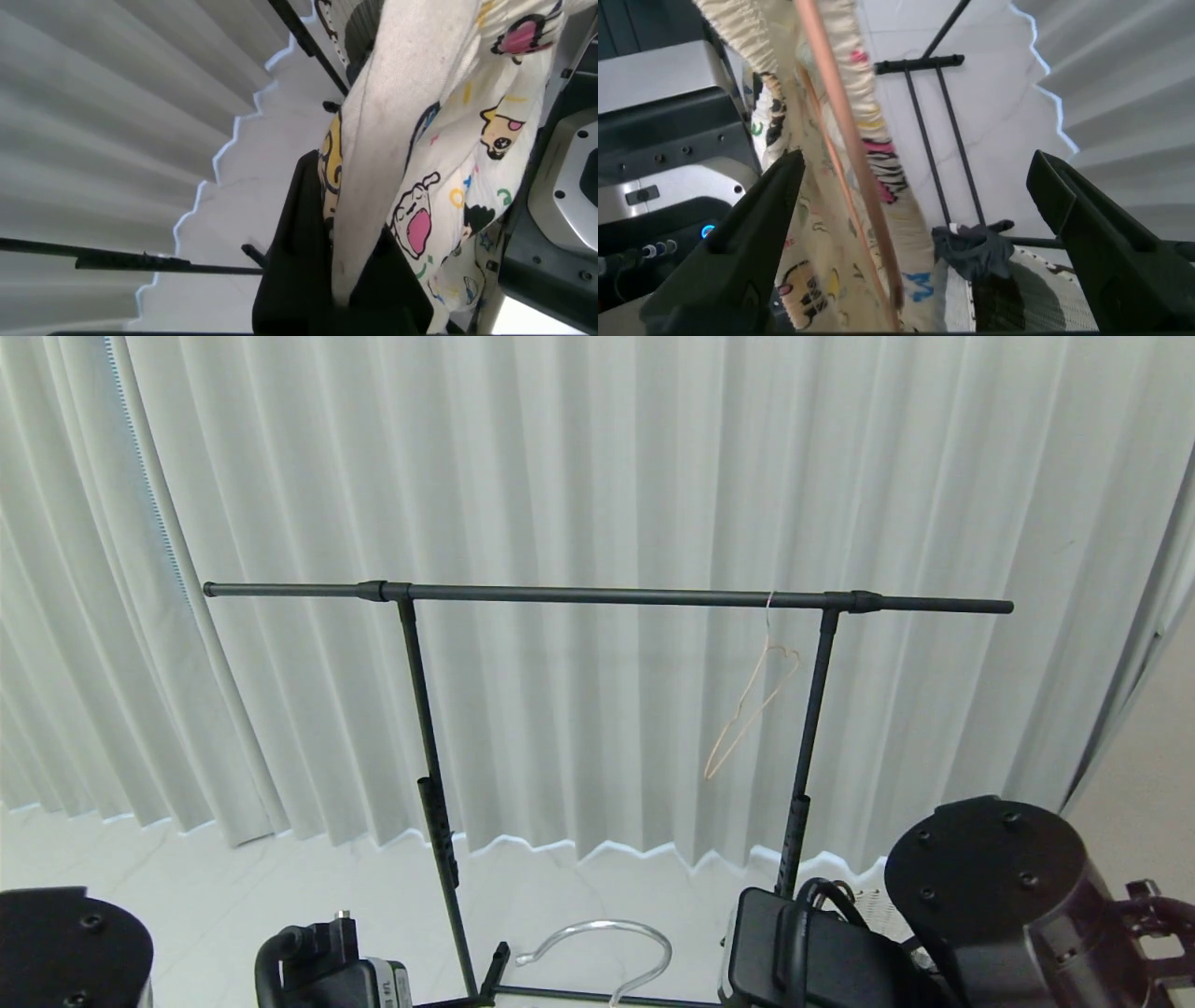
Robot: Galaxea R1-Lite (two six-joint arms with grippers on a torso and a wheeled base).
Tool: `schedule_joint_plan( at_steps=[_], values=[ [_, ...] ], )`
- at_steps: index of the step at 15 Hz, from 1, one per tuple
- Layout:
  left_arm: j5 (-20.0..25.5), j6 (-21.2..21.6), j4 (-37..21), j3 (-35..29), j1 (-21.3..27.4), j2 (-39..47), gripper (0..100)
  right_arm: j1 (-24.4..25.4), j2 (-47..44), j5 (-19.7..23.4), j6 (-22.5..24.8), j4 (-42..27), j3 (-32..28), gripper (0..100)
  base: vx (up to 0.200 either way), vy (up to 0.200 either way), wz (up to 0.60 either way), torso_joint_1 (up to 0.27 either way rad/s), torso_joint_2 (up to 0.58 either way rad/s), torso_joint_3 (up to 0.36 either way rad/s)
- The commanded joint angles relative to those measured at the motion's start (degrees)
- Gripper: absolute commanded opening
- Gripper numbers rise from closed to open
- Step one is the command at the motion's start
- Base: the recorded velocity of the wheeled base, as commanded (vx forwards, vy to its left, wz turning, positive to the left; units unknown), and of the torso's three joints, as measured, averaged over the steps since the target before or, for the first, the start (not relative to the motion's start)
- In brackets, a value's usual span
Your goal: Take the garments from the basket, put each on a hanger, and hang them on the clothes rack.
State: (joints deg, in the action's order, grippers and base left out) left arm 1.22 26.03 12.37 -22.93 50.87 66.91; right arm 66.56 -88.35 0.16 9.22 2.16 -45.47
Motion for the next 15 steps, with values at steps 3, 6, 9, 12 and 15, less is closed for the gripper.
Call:
schedule_joint_plan(
  at_steps=[3,6,9,12,15],
  values=[
    [0.01,-0.01,0.02,-0.27,0.72,-0.21,0,0.24,-0.69,-0.07,2.12,0.04,0.30,100,0.000,0.000,0.00,0.000,0.00,0.000],
    [0.01,-0.01,0.02,-0.36,1.34,-0.38,0,0.15,-0.51,-0.16,2.12,0.04,0.30,100,0.000,0.000,0.00,0.000,0.00,0.000],
    [0.01,-0.01,0.02,-0.27,1.34,-0.38,0,0.24,-0.42,-0.16,2.12,0.04,0.30,0,0.000,0.000,0.00,0.000,0.00,0.000],
    [0.01,-0.01,0.02,-0.18,1.34,-0.56,0,0.15,0.10,-0.33,2.30,0.04,0.30,0,0.000,0.000,0.00,0.000,0.00,0.000],
    [0.01,-0.01,0.02,-0.27,1.34,-0.56,0,0.15,0.28,-0.42,3.18,0.13,0.30,0,0.000,0.000,0.00,0.000,0.00,0.000]
  ],
)
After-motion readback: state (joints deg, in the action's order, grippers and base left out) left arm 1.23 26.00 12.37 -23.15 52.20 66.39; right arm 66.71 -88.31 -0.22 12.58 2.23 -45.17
